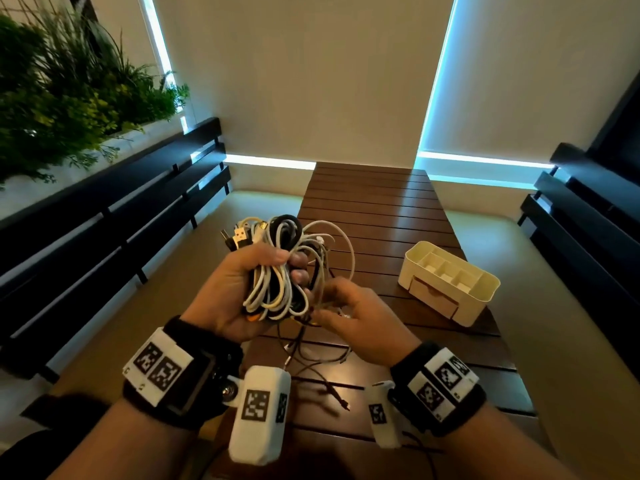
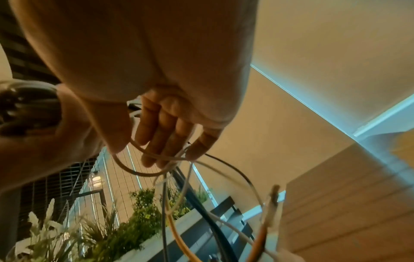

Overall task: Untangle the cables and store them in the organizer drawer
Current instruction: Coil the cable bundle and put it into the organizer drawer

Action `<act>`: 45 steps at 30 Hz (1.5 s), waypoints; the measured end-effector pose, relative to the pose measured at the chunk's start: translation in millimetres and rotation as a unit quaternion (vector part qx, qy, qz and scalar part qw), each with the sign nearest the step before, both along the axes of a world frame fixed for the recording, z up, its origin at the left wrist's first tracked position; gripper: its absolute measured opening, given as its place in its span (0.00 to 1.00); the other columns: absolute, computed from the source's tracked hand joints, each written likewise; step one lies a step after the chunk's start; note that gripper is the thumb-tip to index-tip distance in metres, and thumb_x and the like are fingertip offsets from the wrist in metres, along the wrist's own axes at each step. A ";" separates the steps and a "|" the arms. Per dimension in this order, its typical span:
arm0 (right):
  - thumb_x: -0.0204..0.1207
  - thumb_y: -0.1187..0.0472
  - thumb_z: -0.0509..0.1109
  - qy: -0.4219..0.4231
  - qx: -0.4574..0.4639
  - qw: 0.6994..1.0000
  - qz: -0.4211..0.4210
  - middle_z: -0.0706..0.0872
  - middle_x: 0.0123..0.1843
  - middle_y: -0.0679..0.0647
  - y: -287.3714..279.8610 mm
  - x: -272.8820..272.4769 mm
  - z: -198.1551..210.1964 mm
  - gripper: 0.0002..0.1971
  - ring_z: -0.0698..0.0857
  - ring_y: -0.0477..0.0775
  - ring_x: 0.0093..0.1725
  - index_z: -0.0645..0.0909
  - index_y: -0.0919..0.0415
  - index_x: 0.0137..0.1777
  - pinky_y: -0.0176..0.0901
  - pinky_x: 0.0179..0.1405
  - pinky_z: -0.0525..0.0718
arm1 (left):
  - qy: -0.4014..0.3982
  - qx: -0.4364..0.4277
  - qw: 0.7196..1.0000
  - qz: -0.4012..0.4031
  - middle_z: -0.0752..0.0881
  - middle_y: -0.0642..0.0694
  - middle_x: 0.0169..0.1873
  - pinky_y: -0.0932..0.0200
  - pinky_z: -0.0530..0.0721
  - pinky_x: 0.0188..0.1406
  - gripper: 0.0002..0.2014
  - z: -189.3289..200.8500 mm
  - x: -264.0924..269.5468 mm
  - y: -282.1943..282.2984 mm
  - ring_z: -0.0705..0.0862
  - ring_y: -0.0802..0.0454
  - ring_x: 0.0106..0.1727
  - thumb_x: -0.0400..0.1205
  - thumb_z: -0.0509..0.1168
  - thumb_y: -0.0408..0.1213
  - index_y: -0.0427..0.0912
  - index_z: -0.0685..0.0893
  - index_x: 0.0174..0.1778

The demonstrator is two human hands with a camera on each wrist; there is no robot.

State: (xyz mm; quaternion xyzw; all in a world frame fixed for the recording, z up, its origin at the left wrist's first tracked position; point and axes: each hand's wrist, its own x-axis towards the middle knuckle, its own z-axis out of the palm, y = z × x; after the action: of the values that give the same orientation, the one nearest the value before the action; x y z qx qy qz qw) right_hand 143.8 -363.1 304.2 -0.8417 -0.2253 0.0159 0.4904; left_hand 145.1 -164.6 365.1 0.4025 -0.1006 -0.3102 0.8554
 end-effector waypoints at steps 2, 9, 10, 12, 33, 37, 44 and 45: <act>0.81 0.53 0.71 0.006 -0.045 0.999 0.029 0.86 0.52 0.38 -4.5 2.5 -10.4 0.09 0.83 0.34 0.54 0.81 0.44 0.59 0.30 0.54 0.78 | -0.003 -0.013 1.000 0.009 0.78 0.46 0.33 0.56 0.83 0.42 0.17 0.8 -1.9 1.8 0.77 0.50 0.36 0.61 0.79 0.36 0.39 0.80 0.40; 0.80 0.39 0.66 -0.058 -0.209 0.976 -0.032 0.71 0.61 0.23 -39.2 19.4 -46.6 0.14 0.66 0.33 0.64 0.87 0.44 0.54 0.49 0.66 0.65 | 0.000 -0.060 0.997 0.052 0.78 0.48 0.34 0.57 0.84 0.43 0.13 0.2 -2.5 12.4 0.80 0.55 0.34 0.62 0.78 0.35 0.39 0.83 0.37; 0.79 0.39 0.67 -0.056 -0.241 0.969 -0.027 0.66 0.65 0.19 -43.9 21.2 -50.8 0.13 0.62 0.32 0.68 0.86 0.42 0.54 0.52 0.69 0.61 | 0.001 -0.056 0.997 0.059 0.78 0.48 0.34 0.57 0.83 0.42 0.13 -1.1 -2.3 12.2 0.79 0.55 0.33 0.61 0.79 0.34 0.39 0.83 0.36; 0.74 0.38 0.72 -0.015 -0.273 0.962 0.007 0.56 0.75 0.19 -52.3 22.9 -53.4 0.12 0.51 0.32 0.74 0.86 0.39 0.53 0.52 0.74 0.53 | 0.002 -0.049 0.996 0.070 0.78 0.48 0.34 0.56 0.84 0.40 0.13 -4.0 -2.0 12.1 0.80 0.55 0.33 0.60 0.79 0.34 0.39 0.83 0.36; 0.65 0.59 0.86 0.006 -0.055 0.994 0.098 0.72 0.77 0.39 -27.7 12.7 68.7 0.48 0.73 0.38 0.76 0.63 0.38 0.80 0.39 0.75 0.72 | 0.018 0.078 0.997 -0.017 0.80 0.42 0.36 0.52 0.78 0.43 0.21 -16.3 -12.0 -16.4 0.80 0.49 0.34 0.63 0.75 0.31 0.36 0.84 0.52; 0.71 0.76 0.77 0.137 0.074 0.978 0.136 0.88 0.62 0.56 -20.1 14.9 60.7 0.36 0.88 0.56 0.62 0.73 0.49 0.75 0.57 0.65 0.85 | -0.030 0.045 0.998 -0.045 0.79 0.43 0.39 0.48 0.71 0.46 0.23 -5.5 -14.5 -9.4 0.80 0.50 0.38 0.67 0.73 0.30 0.38 0.82 0.60; 0.79 0.69 0.70 0.156 0.093 0.981 0.069 0.89 0.50 0.55 -7.2 15.7 38.8 0.19 0.89 0.57 0.46 0.79 0.49 0.65 0.50 0.45 0.90 | -0.057 0.030 0.998 0.010 0.79 0.45 0.35 0.52 0.83 0.39 0.20 2.1 -15.9 -1.9 0.80 0.53 0.34 0.65 0.70 0.30 0.38 0.78 0.53; 0.79 0.65 0.71 0.142 0.062 0.987 0.052 0.88 0.47 0.54 -8.2 16.4 35.1 0.15 0.88 0.55 0.43 0.80 0.49 0.63 0.51 0.44 0.89 | -0.059 0.022 0.998 0.017 0.79 0.45 0.35 0.52 0.84 0.38 0.21 3.7 -13.7 1.7 0.80 0.52 0.34 0.64 0.72 0.29 0.38 0.78 0.53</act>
State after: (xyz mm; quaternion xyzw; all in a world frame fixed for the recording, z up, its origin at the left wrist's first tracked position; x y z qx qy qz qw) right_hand 160.1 -371.3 339.4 -0.7862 -0.1978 0.1466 0.5668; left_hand 131.4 -162.9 368.9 0.4403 -0.1371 -0.2737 0.8441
